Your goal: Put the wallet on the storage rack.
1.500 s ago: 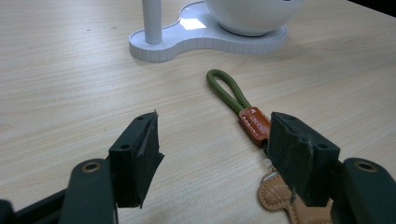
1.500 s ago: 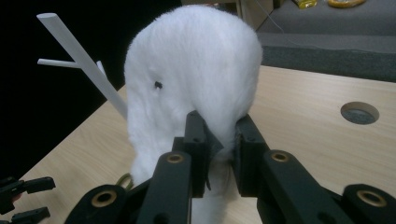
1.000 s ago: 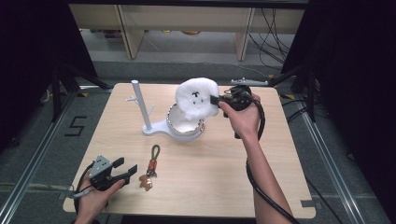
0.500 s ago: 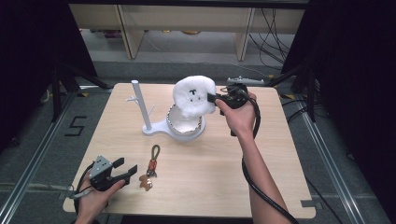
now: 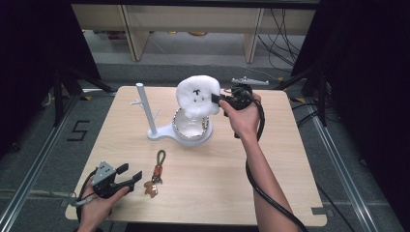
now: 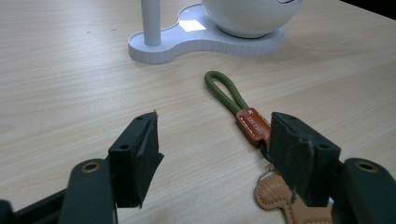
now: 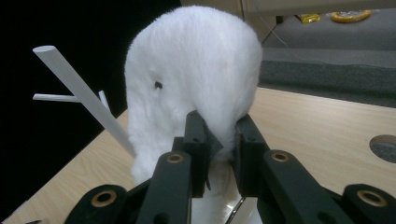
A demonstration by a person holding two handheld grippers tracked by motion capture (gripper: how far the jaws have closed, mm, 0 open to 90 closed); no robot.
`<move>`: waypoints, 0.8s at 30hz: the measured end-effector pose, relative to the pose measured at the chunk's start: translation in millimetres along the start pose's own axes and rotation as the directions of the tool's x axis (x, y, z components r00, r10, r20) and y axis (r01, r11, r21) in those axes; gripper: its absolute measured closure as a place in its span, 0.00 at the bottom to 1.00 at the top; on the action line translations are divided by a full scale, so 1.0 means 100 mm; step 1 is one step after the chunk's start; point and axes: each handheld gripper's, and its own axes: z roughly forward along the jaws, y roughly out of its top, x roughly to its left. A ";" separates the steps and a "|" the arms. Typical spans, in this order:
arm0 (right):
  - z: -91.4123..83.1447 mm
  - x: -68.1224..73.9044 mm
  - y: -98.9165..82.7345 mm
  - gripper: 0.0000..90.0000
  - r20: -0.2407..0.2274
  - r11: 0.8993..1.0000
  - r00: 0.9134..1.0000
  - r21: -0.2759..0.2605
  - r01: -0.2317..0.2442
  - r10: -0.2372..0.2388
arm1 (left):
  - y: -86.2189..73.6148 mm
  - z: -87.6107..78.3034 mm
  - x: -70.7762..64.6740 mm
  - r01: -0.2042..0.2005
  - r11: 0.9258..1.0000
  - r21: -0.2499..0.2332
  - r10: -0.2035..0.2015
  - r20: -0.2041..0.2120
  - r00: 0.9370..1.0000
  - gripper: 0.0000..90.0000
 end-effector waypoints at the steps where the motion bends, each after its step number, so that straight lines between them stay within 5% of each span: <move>1: 0.02 -0.01 0.00 0.88 0.000 1.000 1.000 0.001 0.013 -0.013 | 0.00 0.00 0.00 0.000 1.000 0.000 0.000 0.001 1.000 0.37; 15: 0.23 -0.03 -0.07 0.88 0.009 1.000 1.000 -0.017 -0.019 0.019 | 0.00 0.00 0.01 0.000 1.000 -0.005 0.000 0.007 1.000 0.37; 18: 0.29 -0.04 -0.09 0.87 0.027 1.000 1.000 -0.017 0.009 -0.008 | 0.00 0.00 0.01 0.000 1.000 -0.005 0.000 0.008 1.000 0.37; 24: 0.38 -0.06 -0.16 0.87 0.023 1.000 0.999 -0.007 -0.025 0.025 | 0.00 0.00 0.01 0.002 1.000 -0.005 -0.002 0.010 1.000 0.37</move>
